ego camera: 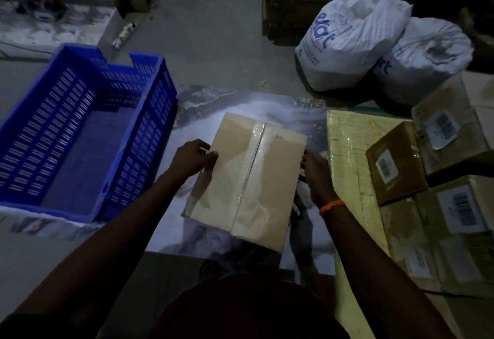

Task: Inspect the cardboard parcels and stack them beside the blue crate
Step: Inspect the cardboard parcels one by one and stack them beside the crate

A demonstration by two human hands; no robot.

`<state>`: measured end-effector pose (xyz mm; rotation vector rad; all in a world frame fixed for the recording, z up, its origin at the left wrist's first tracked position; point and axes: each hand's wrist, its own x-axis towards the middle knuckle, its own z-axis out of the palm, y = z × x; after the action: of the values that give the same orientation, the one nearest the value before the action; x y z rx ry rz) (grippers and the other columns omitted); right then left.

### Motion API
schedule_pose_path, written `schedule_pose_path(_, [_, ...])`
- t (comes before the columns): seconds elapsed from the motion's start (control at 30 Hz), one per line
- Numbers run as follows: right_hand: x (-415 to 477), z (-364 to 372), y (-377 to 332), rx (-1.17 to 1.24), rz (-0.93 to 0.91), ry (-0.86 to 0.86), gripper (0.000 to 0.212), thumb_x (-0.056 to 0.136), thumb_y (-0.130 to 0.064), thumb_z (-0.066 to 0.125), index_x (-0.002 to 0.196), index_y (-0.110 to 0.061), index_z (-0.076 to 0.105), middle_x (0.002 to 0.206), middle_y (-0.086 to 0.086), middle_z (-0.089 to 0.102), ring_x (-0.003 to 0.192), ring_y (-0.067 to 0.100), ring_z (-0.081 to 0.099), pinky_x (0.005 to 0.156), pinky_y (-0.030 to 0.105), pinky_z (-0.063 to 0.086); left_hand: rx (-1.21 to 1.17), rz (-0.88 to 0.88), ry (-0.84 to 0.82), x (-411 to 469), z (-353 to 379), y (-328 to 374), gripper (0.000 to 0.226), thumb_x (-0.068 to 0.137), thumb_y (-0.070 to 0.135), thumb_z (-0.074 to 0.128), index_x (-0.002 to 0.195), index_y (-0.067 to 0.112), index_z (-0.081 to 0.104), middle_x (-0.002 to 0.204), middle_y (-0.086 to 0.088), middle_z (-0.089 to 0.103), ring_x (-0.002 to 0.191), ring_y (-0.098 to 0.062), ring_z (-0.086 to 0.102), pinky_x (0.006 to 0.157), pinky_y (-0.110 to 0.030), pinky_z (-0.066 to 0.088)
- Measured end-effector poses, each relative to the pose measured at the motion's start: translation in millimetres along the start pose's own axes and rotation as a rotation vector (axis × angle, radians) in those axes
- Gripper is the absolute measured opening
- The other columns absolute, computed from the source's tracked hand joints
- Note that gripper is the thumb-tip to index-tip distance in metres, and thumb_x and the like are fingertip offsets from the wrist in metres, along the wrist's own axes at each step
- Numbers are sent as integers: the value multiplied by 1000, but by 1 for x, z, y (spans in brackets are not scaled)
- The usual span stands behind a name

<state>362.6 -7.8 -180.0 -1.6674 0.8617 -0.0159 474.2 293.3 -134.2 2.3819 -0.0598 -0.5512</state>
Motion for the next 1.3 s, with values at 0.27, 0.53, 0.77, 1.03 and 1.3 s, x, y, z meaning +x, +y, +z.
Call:
schedule_pose_path(0.27, [-22,20,-80,165,-113,-50,32,98,-18,58,129,-16,66,113,-6,73,97,15,69,72,28,54,-677,23,-3,-20,-8,24,58,88,11,66,139,35,54,129,4,65,116,-19,62,87,-43,59])
schedule_pose_path(0.53, [-87,0,-100,210,-466,-6,35,99,-49,54,131,-36,60,131,-4,68,124,15,62,102,42,53,-963,63,254,-87,-31,49,37,98,58,40,116,30,58,112,9,63,102,-5,66,84,-29,54])
schedule_pose_path(0.77, [-107,0,-57,138,-397,19,33,94,-64,53,125,-54,60,126,-21,68,123,7,61,107,52,50,-837,45,280,-107,-14,23,60,88,67,59,139,37,49,134,14,55,123,-11,55,99,-40,51])
schedule_pose_path(1.03, [-92,27,-119,-685,-934,127,65,102,-43,39,154,-5,41,159,17,42,148,30,38,121,50,31,181,550,433,-75,-46,56,55,103,37,40,154,16,39,161,-8,37,151,-25,28,122,-48,22])
schedule_pose_path(1.3, [-83,41,-136,-1151,-878,8,74,100,-50,13,159,-10,33,167,15,29,155,30,26,124,51,18,539,565,169,-59,-42,62,60,105,44,18,160,20,28,166,-4,26,154,-25,23,121,-48,22])
